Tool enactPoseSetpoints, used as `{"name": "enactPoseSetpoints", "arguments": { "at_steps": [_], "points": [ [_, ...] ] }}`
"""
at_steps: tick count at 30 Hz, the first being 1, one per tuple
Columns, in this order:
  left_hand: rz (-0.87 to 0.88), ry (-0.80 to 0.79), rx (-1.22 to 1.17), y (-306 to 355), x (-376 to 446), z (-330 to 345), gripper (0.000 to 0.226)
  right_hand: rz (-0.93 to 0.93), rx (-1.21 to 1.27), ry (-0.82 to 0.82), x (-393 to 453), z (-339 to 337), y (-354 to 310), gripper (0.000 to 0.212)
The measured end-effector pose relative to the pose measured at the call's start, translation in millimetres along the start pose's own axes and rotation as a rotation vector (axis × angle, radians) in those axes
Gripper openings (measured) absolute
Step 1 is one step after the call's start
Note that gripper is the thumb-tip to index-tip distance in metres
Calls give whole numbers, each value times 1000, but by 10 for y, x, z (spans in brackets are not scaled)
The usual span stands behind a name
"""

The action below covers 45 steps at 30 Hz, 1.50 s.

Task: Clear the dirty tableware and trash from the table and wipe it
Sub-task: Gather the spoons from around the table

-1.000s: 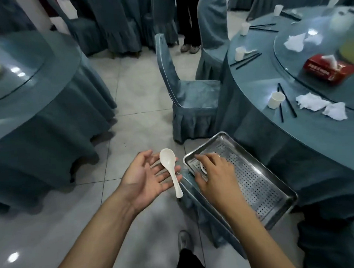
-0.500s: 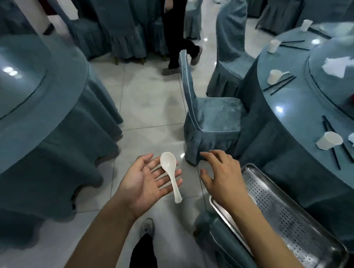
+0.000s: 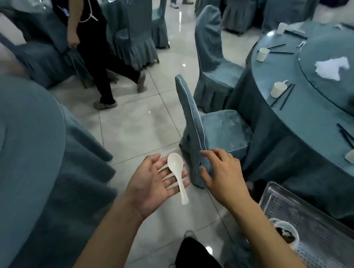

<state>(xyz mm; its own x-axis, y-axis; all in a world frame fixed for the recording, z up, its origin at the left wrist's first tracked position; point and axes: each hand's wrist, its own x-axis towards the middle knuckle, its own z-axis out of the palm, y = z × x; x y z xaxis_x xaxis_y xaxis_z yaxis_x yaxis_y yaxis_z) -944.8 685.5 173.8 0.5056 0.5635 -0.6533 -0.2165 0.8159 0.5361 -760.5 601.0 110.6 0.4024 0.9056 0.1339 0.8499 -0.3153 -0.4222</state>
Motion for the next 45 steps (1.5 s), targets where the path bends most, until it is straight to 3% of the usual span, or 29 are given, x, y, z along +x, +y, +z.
{"name": "enactPoseSetpoints", "arguments": {
  "at_steps": [12,21,32,37,45],
  "points": [
    [-12,-27,191,2042,1896,432,47,120,80,48,2583,638,-203,44],
    [-39,-65,162,3334,3114,765,47,141,66,108,4269,920,-251,40],
    [-203,-232,375,4875,4948,1268,45,441,21,210,6179,1189,-248,42],
    [-279,-319,477,5276,5658,1754,45,584,0,256,6710,1148,-103,42],
    [-387,-440,692,5258,6709,2731,44,815,31,379,7326,1142,670,41]
  ]
}}
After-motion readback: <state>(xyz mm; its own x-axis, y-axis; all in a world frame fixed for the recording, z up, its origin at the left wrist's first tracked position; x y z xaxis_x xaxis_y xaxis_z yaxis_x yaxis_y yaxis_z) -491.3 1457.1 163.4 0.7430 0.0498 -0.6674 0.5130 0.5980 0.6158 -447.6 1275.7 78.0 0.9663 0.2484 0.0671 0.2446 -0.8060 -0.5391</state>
